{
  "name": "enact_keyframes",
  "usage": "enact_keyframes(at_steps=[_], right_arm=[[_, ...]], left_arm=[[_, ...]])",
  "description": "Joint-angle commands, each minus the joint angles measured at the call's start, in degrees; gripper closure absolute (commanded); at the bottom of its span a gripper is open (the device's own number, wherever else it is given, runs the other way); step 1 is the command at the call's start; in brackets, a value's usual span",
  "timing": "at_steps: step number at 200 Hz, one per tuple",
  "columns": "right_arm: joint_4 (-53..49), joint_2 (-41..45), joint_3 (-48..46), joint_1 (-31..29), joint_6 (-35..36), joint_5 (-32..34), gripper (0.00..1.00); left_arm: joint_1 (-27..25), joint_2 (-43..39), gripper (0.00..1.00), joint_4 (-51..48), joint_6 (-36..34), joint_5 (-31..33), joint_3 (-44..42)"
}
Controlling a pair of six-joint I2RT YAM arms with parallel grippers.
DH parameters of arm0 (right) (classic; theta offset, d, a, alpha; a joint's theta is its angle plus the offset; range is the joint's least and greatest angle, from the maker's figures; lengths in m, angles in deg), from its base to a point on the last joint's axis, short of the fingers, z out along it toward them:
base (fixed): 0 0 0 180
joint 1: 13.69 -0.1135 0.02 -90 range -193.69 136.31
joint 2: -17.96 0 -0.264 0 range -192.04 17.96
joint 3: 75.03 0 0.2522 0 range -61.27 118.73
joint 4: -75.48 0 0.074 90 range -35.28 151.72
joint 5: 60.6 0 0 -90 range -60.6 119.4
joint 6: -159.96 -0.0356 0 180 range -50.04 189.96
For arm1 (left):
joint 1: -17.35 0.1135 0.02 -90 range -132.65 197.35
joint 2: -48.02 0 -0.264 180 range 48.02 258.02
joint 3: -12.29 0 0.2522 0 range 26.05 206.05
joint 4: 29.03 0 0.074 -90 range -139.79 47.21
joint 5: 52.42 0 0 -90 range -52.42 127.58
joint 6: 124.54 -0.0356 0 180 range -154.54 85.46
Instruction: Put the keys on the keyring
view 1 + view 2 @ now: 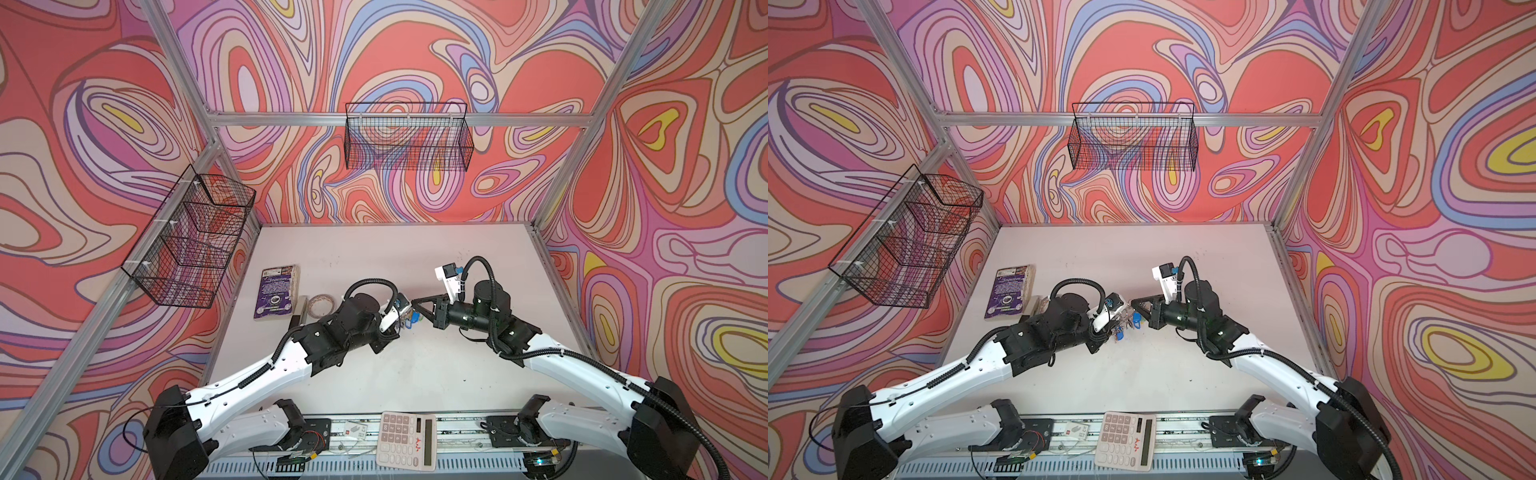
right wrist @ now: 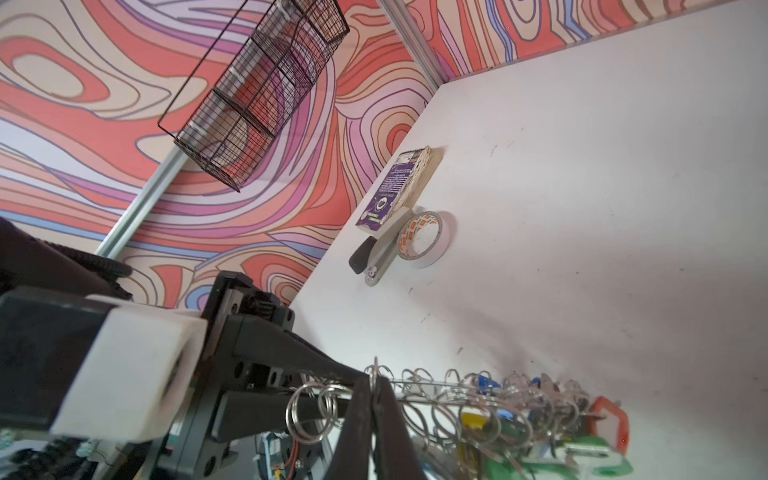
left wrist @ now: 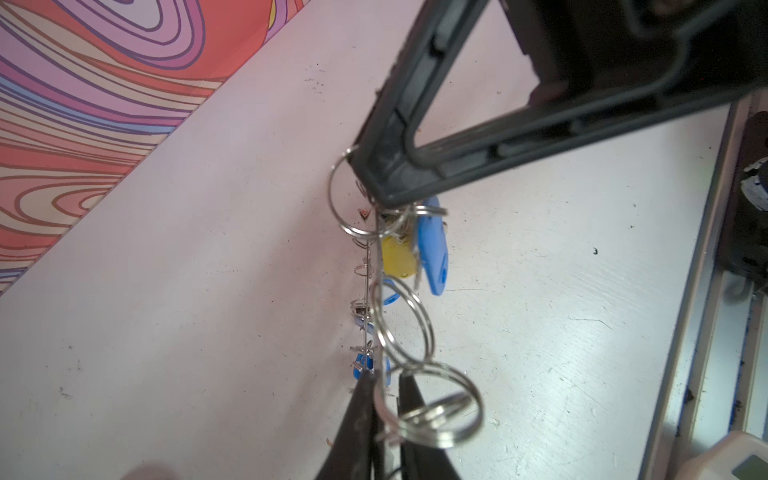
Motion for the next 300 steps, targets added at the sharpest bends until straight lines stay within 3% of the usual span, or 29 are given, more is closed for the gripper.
enact_keyframes(at_steps=[1,43,81,92,128,156,170,176,207,246,300], right_arm=[[-5.71,0.48,1.93,-0.14,11.26,-0.02,1.0],[-5.87,1.48,1.93,-0.16,20.08,-1.64,1.0],[-6.62,3.14,1.75,-0.47,26.84,-3.09,1.0],[-7.02,3.35,1.74,-0.85,28.13,-3.39,1.0],[-6.15,3.91,0.99,-0.91,28.99,-4.45,1.0],[-5.04,3.56,0.61,-0.98,29.4,-5.59,1.0],[-5.31,3.07,0.85,-1.0,29.61,-6.03,1.0],[-5.36,3.03,0.86,-0.97,29.69,-6.55,1.0],[-4.75,3.11,0.56,-0.99,29.78,-8.32,1.0],[-4.43,2.68,0.6,-1.0,29.64,-9.85,1.0],[-3.88,3.03,0.38,-0.98,29.01,-10.24,1.0]], left_arm=[[-0.29,-2.52,0.7,-3.27,-0.64,-2.13,0.28],[0.37,-8.31,0.4,-6.52,-1.44,-2.76,-0.62],[8.51,-9.63,0.14,-6.23,-3.61,-16.82,-0.41],[10.58,-7.9,0.01,-6.79,-4.27,-20.1,1.3],[14.14,-0.47,0.0,-6.22,-6.64,-28.16,5.23],[16.74,2.7,0.25,-4.88,-9.7,-38.9,7.2],[17.28,3.84,0.52,-5.79,-13.8,-42.17,7.57],[17.38,4.39,0.58,-6.8,-16.27,-44.14,7.81],[17.48,5.71,0.71,-4.14,-17.57,-47.68,7.93],[17.58,10.04,0.75,-4.87,-18.29,-46.43,12.0],[17.51,13.19,0.8,-10.63,-22.01,-50.54,15.29]])
